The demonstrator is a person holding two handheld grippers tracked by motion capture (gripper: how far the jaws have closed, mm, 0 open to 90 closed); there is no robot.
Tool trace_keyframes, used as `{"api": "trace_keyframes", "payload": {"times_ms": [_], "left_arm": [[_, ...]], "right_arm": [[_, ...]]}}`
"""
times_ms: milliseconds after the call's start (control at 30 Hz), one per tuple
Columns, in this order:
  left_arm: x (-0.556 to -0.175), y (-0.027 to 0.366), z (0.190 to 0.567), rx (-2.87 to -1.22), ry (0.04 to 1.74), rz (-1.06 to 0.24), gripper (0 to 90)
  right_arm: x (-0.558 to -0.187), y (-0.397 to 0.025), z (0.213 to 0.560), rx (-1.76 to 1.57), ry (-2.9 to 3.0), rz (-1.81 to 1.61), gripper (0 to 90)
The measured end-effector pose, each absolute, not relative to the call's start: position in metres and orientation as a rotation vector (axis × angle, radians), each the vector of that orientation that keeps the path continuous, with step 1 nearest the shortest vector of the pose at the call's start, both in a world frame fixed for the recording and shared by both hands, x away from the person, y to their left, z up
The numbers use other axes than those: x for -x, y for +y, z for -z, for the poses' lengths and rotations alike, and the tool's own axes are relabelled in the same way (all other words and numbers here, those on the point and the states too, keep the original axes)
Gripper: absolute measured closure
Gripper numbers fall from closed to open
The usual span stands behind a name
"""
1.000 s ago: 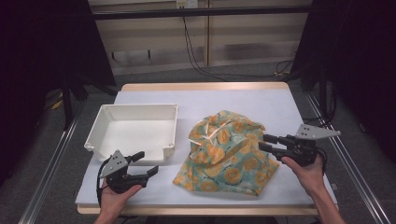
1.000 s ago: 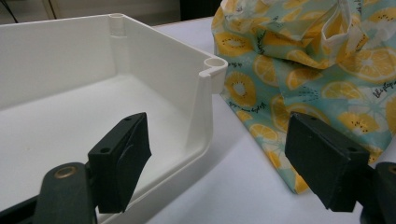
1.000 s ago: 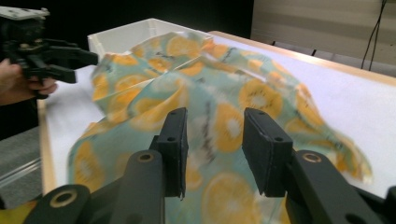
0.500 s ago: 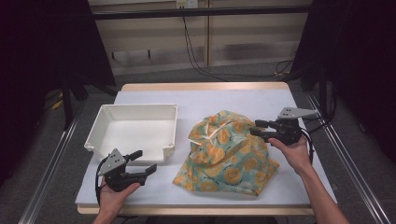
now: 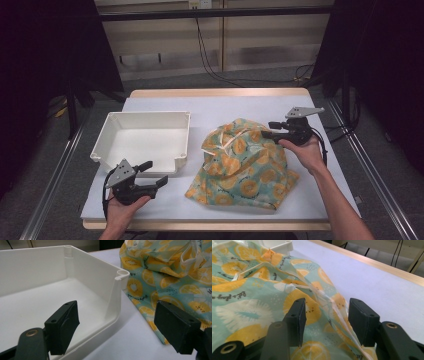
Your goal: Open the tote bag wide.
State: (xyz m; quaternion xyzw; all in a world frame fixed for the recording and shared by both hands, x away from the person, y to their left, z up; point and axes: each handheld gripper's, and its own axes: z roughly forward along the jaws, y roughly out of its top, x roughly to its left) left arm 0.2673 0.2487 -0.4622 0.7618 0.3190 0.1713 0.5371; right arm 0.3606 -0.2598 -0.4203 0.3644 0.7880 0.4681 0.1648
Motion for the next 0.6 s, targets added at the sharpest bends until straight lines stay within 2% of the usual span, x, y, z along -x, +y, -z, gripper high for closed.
{"api": "trace_keyframes", "payload": {"times_ms": [267, 367, 400, 433, 467, 533, 600], "left_arm": [[-0.267, 0.249, 0.462, -1.807, 0.757, -0.397, 19.8], [-0.267, 0.249, 0.462, -1.808, 0.761, -0.402, 19.8], [-0.267, 0.249, 0.462, -1.805, 0.757, -0.399, 19.8], [-0.267, 0.249, 0.462, -1.805, 0.757, -0.399, 19.8], [-0.268, 0.249, 0.462, -1.806, 0.753, -0.394, 19.8], [-0.267, 0.250, 0.462, -1.808, 0.757, -0.402, 19.8], [-0.267, 0.250, 0.462, -1.794, 0.767, -0.397, 19.8]], "right_arm": [[-0.370, -0.248, 0.433, -1.021, 2.290, -1.290, 47.1], [-0.373, -0.244, 0.438, -1.014, 2.315, -1.255, 50.2], [-0.373, -0.243, 0.441, -1.011, 2.330, -1.252, 57.8], [-0.373, -0.243, 0.441, -1.011, 2.330, -1.252, 57.8], [-0.374, -0.242, 0.441, -1.017, 2.329, -1.245, 62.6], [-0.373, -0.244, 0.441, -1.020, 2.331, -1.304, 80.8], [-0.371, -0.244, 0.438, -1.007, 2.334, -1.335, 88.7]]}}
